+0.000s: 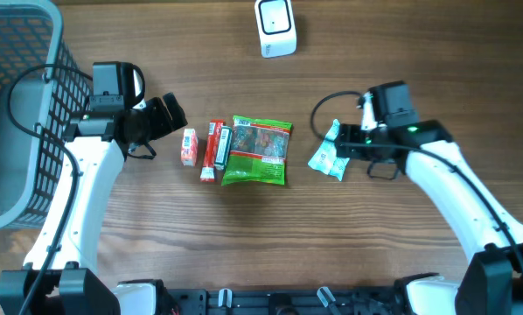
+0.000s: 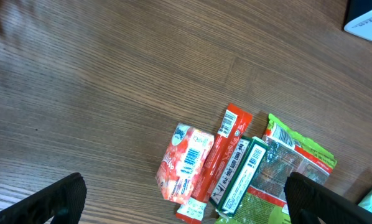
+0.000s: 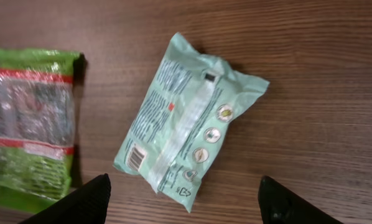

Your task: Scan the item barcode

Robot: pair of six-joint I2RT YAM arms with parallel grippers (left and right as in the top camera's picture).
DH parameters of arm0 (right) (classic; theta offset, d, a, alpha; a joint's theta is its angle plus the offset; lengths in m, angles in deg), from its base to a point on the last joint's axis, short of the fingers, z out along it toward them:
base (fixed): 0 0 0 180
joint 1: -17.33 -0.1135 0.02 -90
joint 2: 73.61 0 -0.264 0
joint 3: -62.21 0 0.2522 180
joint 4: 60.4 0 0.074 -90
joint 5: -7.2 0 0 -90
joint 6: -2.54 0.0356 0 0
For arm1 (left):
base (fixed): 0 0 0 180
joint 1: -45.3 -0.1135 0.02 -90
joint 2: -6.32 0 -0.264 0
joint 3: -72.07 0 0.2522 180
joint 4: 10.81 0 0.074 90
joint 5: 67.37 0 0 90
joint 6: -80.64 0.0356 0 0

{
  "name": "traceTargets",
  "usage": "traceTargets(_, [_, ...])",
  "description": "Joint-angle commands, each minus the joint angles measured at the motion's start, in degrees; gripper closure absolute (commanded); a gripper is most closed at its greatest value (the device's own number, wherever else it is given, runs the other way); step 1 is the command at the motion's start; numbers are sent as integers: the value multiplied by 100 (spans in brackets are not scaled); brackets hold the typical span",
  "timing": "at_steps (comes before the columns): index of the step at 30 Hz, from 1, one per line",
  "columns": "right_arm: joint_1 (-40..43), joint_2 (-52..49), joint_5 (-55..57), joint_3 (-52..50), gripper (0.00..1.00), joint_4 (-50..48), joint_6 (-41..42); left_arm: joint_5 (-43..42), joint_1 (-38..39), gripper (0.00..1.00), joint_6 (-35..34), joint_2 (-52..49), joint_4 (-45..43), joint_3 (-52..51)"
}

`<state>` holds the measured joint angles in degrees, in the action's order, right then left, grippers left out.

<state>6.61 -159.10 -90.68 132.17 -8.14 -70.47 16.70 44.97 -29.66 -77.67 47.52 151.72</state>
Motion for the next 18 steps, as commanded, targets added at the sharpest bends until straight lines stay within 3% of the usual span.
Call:
traceTargets(1, [437,15,-890,17,23,-136,92,-46,-20,0,-11,72,-15,-42])
traceTargets(5, [549,-94,-1069,-175,23,-498,105,-46,-20,0,-11,72,-13,-42])
traceTargets(8, [544,-136,-1067,-188,11,-468,118,-46,-20,0,-11,72,-15,-42])
traceTargets(9, [544,-136,-1067,-205,0,-463,120,-46,-20,0,-11,72,-13,-42])
traceTargets(15, [544,-142,-1067,-223,2,-767,815,-46,-20,0,-11,72,-15,-42])
traceTargets(18, [544,-142,-1019,-225,15,-802,1032,-46,-20,0,-11,72,-13,-42])
